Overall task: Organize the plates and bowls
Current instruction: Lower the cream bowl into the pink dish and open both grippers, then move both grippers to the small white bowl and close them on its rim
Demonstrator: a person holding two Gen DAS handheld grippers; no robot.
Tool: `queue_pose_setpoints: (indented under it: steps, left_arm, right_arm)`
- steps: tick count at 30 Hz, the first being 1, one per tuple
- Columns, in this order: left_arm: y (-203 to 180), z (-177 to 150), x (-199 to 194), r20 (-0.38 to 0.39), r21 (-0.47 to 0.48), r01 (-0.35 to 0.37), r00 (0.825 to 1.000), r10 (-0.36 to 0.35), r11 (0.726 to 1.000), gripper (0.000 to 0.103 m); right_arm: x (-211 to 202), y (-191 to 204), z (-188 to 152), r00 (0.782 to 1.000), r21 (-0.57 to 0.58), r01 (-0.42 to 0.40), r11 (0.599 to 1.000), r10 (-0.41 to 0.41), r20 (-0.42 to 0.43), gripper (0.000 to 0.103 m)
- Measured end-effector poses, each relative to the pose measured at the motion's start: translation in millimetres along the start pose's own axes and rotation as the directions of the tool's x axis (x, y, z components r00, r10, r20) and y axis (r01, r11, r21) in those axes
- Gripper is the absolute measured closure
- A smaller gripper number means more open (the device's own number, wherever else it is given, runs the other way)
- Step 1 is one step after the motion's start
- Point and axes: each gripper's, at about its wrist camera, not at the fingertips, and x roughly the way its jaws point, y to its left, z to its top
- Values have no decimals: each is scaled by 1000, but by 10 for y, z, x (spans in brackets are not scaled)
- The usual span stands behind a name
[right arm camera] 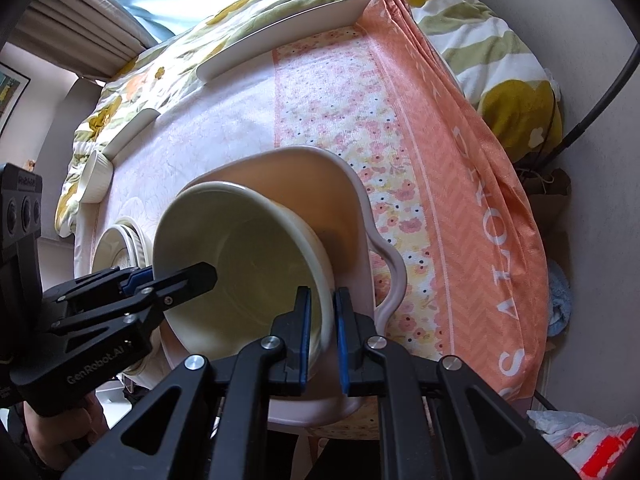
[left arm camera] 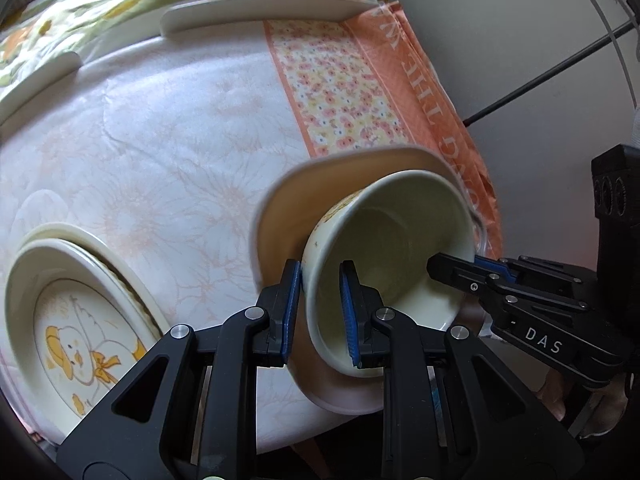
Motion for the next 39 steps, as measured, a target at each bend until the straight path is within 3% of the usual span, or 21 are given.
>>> queue_pose_setpoints:
  steps: [16,22,23,25,26,27,28,29,30,34,36,39]
  left_arm:
    - [47,56,-180,27,0,6,1000,-6,1000,85]
    - [59,138,-482,84,-12,0,996,1,1000,85]
    - [70,152,-531,92,-17,-7,996,9,1000,82]
    - [110,156,-700,134,-26,-58,989,61,998,34]
    - [134,154,-770,154,-31,-70,985,74,997,2]
    - [174,138,-874,191,-42,-63,979,70,997,0]
    - [240,122,-978,217,-60,-47,974,59,997,0]
    - [304,114,-1054,234,-78,-41,971,59,996,0]
    - [377,99,-1125,246,-97,-46,967,68,994,0]
    - [782,-15,-1431,297,-198,-61,947,120,978,0]
    - [1005,-84,-1575,320,-259,-57,937,141,964,0]
    - [1399,-191,-1778,347,-356,-53,920,184,933,0]
  right_arm:
    - [-150,45,37,1000,3,9,1000,-9,-1,91]
    - [-484,168,97,998,-50,2,999,1,67,91]
    - [-519,210,113,997,-64,-1,998,6,79,91]
    - [-603,312,151,994,-93,-10,996,20,109,88]
    - [-639,361,166,992,-107,-11,994,24,124,78]
    - [-676,413,190,990,-121,-12,993,29,139,69]
    - [-716,472,224,987,-138,-16,990,38,156,40]
    - [-748,523,254,984,-152,-23,988,49,170,18]
    - [-788,589,293,980,-168,-30,985,62,188,13]
    - [-890,898,471,963,-245,-36,969,99,250,10]
    - [-917,1127,559,954,-317,-5,948,99,283,1]
    - [-872,1582,655,945,-451,83,889,74,318,0]
